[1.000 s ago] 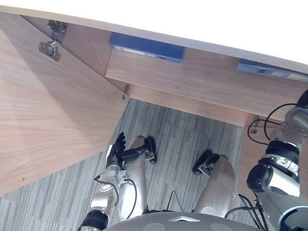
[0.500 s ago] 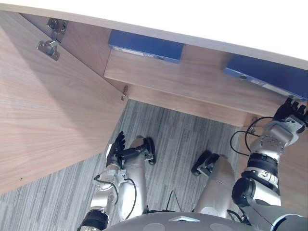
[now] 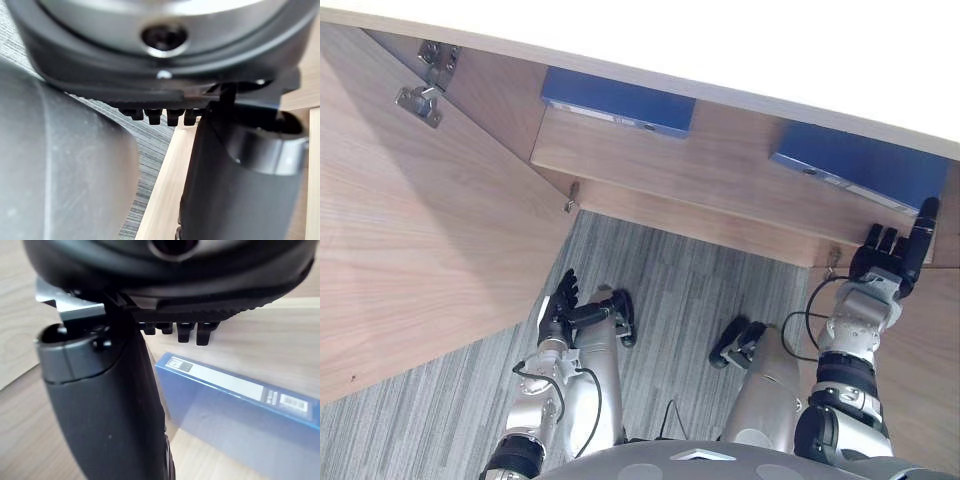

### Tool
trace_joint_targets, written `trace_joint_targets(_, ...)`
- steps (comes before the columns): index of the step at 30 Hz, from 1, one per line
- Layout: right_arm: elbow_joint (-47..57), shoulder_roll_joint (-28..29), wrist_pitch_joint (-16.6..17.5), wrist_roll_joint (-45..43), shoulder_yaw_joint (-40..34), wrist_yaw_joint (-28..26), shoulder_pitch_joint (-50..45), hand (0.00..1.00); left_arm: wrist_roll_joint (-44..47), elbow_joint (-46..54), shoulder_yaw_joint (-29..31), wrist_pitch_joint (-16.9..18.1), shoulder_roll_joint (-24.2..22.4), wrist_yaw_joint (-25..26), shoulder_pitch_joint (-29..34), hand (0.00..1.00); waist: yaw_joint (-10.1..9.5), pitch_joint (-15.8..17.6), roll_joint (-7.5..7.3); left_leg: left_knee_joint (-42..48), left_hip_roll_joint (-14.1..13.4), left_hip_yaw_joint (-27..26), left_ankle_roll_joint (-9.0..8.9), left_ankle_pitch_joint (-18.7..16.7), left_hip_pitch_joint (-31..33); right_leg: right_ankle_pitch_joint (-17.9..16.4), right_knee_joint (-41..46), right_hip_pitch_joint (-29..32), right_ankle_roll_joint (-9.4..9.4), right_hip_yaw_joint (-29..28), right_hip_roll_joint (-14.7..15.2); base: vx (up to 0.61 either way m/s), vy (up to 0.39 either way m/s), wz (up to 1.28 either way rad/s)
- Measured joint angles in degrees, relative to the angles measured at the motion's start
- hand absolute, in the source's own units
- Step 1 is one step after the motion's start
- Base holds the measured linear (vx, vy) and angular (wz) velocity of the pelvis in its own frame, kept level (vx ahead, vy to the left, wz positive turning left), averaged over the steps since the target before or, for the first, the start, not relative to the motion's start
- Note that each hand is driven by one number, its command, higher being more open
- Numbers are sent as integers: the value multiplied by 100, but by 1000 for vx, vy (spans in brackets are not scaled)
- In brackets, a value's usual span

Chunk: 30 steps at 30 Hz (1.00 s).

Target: Walk over to the cabinet, pick up the folder, carry it to the office cabinet, place the folder inside the office cabinet, then close the office cabinet door

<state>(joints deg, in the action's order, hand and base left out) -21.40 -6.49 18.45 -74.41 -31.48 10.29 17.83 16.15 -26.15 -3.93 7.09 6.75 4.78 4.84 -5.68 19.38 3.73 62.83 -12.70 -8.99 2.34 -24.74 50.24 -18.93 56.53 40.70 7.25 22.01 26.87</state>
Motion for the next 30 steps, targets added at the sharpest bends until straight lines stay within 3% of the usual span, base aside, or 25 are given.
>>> trace_joint_targets(3, 7, 12, -95, 361, 228, -105, -171, 100, 0, 19, 49, 0, -1, -3, 7, 100, 72, -9, -29, -9, -6, -1, -11, -7, 1, 1, -18, -2, 1, 3, -10, 0, 0, 0)
trace_joint_targets(4, 48, 16, -152, 524, 327, -142, -239, 0, 0, 25, 58, 0, 0, -3, 8, 100, 115, -8, -44, -14, -8, -2, -13, -8, 0, 3, -29, -3, 4, 5, -14, 0, 0, 0)
trace_joint_targets(14, 483, 352, -612, 1549, 1478, -389, -785, 0, -4, 112, 255, 16, -21, -62, -8, 100, 128, 43, -211, -173, -86, -18, -52, -6, -135, 31, -237, -167, 5, 100, -120, 11, -2, -3)
trace_joint_targets(21, 672, 473, -680, 1794, 1638, -489, -767, 0, -6, 160, 477, 35, -24, -68, -33, 100, 117, 158, -406, -209, -61, 1, -53, -5, -138, 31, -282, -209, 7, 158, -110, 34, 3, 3)
trace_joint_targets(30, 828, 466, -679, 1799, 1638, -485, -735, 0, -5, 158, 546, 45, -23, -48, -38, 100, 103, 369, -435, -277, 2, 69, -50, -4, -140, 52, -399, -329, 47, 276, -97, 5, 8, 5)
